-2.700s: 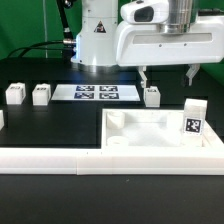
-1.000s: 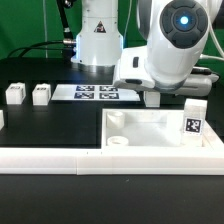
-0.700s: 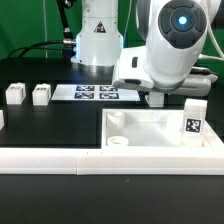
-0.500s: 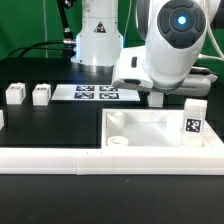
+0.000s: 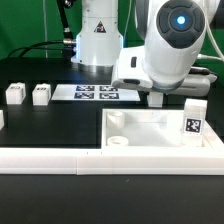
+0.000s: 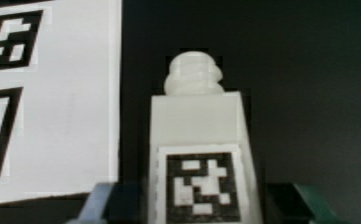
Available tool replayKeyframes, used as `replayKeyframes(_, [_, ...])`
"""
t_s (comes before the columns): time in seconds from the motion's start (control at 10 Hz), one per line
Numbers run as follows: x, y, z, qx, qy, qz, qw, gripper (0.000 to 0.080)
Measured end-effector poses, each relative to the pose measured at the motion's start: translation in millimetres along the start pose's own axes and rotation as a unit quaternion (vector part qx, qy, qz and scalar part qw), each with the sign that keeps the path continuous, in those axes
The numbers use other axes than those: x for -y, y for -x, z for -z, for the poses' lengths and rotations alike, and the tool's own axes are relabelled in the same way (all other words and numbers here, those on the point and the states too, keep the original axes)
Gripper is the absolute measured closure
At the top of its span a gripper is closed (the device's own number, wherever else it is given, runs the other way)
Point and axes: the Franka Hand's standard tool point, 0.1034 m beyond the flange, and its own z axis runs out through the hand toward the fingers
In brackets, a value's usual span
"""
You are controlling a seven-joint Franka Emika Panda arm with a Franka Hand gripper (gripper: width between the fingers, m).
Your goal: Assemble square table
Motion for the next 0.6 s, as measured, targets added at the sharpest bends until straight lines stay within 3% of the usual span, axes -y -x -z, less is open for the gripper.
replayKeyframes(0.1, [-15.0, 2.4, 27.1, -0.010, 0.012, 0.012, 1.000, 0.0510])
replayKeyframes(0.2, [-29.1, 7.3, 55.7, -0.030, 0.014, 0.024, 0.999, 0.0509])
replayKeyframes(0.4, [-48.3, 18.7, 90.8, -0.059, -0.005, 0.027, 0.998, 0.0509])
replayKeyframes(0.6, [-54.0, 19.8, 117.7, -0.149, -0.012, 0.034, 0.988, 0.0509])
